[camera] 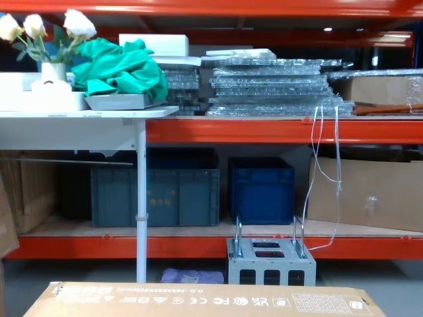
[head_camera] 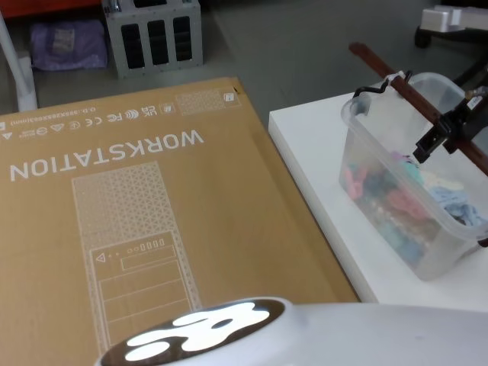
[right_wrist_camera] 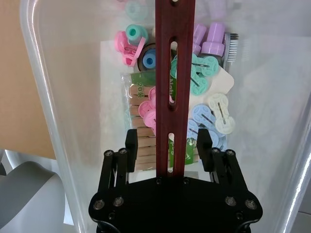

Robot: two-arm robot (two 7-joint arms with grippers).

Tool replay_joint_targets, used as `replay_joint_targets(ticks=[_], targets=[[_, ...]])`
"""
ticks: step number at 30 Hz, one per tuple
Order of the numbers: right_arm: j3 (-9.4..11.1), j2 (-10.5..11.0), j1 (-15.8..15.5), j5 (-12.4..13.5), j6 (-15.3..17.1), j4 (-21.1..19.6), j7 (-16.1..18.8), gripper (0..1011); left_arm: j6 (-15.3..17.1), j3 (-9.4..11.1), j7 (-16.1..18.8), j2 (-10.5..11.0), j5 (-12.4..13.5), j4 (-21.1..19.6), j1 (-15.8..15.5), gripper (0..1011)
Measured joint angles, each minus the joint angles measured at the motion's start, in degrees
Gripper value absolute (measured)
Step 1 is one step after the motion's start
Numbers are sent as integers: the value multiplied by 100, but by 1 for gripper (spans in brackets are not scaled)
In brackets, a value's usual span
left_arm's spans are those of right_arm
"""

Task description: Use one hand to grasp the basket and place it at the designated location.

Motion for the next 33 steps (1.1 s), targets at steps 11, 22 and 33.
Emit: replay_joint_targets(ticks=[11, 22, 33], targets=[[105, 783, -60, -222, 855, -1276, -29, 1001, 0, 0, 0, 0, 1, -2, 0, 0], [221, 695, -171, -336, 806, -1344, -65, 1001, 0, 0, 0, 0, 2, 0, 0, 0], [357, 413, -231, -571, 610, -1185, 12, 1001, 0, 0, 0, 0, 0, -1, 0, 0]])
